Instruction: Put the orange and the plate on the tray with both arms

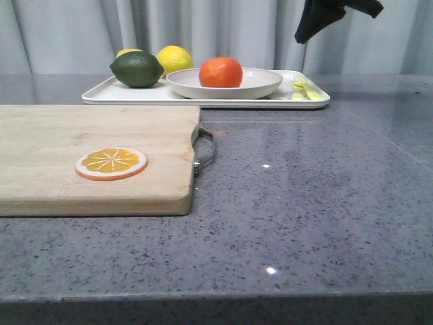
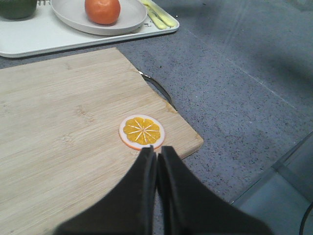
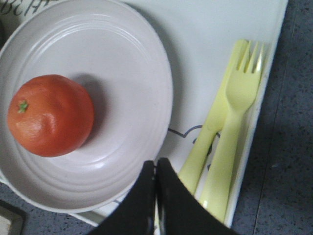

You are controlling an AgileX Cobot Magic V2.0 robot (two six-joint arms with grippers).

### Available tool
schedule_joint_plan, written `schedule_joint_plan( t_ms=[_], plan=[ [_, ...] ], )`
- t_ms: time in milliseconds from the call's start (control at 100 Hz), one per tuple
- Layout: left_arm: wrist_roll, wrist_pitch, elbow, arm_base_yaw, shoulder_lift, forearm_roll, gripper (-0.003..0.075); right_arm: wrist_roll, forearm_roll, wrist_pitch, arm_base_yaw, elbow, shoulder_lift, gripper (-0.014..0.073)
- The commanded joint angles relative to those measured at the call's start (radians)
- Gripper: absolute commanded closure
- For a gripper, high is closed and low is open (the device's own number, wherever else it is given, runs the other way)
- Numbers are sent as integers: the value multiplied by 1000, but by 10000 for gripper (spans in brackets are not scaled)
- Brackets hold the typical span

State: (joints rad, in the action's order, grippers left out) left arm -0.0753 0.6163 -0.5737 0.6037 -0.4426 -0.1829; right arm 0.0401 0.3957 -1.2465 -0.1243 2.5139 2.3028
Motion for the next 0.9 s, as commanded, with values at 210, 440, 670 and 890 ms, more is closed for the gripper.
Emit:
schedule_joint_plan(
  t_ms=[210,440,670,890],
  plan=[
    [-5,-81,-27,0,-4,-16,741,3,9,-71,-1,-19,-212,661],
    [-5,-81,-27,0,-4,-16,741,6,-64,-32,-3,-197,-385,661],
    [-5,-81,-27,0,-4,-16,741,42,-104,71,-5,-450,-610,661],
    [-5,-81,-27,0,-4,-16,741,43,-100,222,-5,-714,-856,661]
  ],
)
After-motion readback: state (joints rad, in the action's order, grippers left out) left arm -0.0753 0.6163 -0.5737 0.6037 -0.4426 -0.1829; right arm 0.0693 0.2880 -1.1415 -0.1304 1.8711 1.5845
